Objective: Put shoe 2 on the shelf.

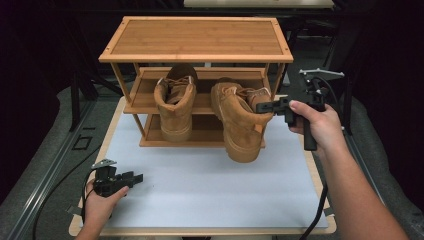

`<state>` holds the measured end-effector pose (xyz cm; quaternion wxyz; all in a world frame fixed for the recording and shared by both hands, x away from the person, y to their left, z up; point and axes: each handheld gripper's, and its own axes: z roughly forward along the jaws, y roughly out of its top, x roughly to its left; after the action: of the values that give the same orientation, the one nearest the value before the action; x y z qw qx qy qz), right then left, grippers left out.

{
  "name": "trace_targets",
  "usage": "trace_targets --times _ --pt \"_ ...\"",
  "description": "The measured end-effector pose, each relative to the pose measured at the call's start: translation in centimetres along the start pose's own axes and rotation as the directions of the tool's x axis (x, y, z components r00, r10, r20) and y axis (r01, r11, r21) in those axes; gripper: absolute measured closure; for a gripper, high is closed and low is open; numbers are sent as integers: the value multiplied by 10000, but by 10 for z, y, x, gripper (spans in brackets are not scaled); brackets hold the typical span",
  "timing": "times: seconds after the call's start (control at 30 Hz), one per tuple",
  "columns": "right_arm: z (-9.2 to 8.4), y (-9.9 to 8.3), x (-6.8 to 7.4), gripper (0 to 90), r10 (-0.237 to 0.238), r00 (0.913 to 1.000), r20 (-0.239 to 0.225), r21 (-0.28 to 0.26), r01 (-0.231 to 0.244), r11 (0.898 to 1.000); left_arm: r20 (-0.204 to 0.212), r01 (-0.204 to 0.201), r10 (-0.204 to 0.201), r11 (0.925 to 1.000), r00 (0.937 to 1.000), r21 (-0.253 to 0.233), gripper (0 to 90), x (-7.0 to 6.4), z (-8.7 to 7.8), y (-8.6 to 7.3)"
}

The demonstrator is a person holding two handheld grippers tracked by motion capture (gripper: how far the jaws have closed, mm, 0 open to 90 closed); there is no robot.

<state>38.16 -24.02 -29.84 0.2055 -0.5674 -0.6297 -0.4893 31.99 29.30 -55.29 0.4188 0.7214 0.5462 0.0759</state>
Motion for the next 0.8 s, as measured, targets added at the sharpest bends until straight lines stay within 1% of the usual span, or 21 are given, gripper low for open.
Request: trace_targets --times 0.03,0.07,0.1,0.2,0.23,0.27,0.33,0.4,0.43,0.5,0.53,0.57,0.63,0.7,0.73,0.77,0.8 --pt "0 0 0 779 0 10000 0 0 0 10000 0 0 0 10000 10000 0 462 0 0 0" --pt "7 6 -1 780 -9 10000 4 -253 9 9997 0 2 -2 10000 10000 -15 463 0 0 0" --pt "11 9 -1 780 -8 10000 20 -357 9 9994 -5 -3 3 10000 10000 -12 463 0 0 0" --pt "28 16 0 780 -62 9993 356 -622 84 9980 25 -32 32 10000 10000 -6 463 -1 0 1" --pt "28 16 0 780 -62 9993 356 -622 84 9980 25 -32 32 10000 10000 -6 463 -1 0 1" --pt "37 18 3 779 -5 9997 254 -788 25 9969 31 -38 38 10000 10000 -7 463 -1 0 0" --pt "45 19 8 778 -299 9980 564 -981 354 9946 28 -52 52 10000 10000 -16 462 -1 0 0" --pt "53 20 6 778 -317 9964 785 -1176 409 9922 36 -61 61 10000 10000 -23 463 -1 0 1" --pt "57 21 5 779 -284 9974 660 -1291 367 9909 21 -81 81 10000 10000 -22 463 0 -1 1" --pt "63 22 5 778 -349 9975 611 -1504 438 9877 21 -49 49 10000 10000 -55 462 0 -1 1" --pt "63 22 5 778 -349 9975 611 -1504 438 9877 21 -49 49 10000 10000 -55 463 0 -1 1" --pt "69 23 6 777 -432 9969 652 -1724 539 9836 19 -49 49 10000 10000 -62 463 0 -1 1" --pt "70 25 5 777 -419 9971 636 -1827 529 9818 30 -33 33 10000 10000 -50 463 0 -1 1" --pt "76 27 3 775 -385 9988 311 -2163 443 9753 48 -39 39 10000 10000 -58 463 0 -1 1" --pt "77 27 4 774 -440 9986 307 -2247 498 9732 47 -42 42 10000 10000 -59 463 1 -2 1" --pt "77 27 4 774 -440 9986 307 -2247 498 9732 47 -42 42 10000 10000 -59 462 1 -2 1" --pt "79 25 4 769 -540 9981 289 -2299 592 9714 46 -40 40 10000 10000 -53 463 1 -2 1"
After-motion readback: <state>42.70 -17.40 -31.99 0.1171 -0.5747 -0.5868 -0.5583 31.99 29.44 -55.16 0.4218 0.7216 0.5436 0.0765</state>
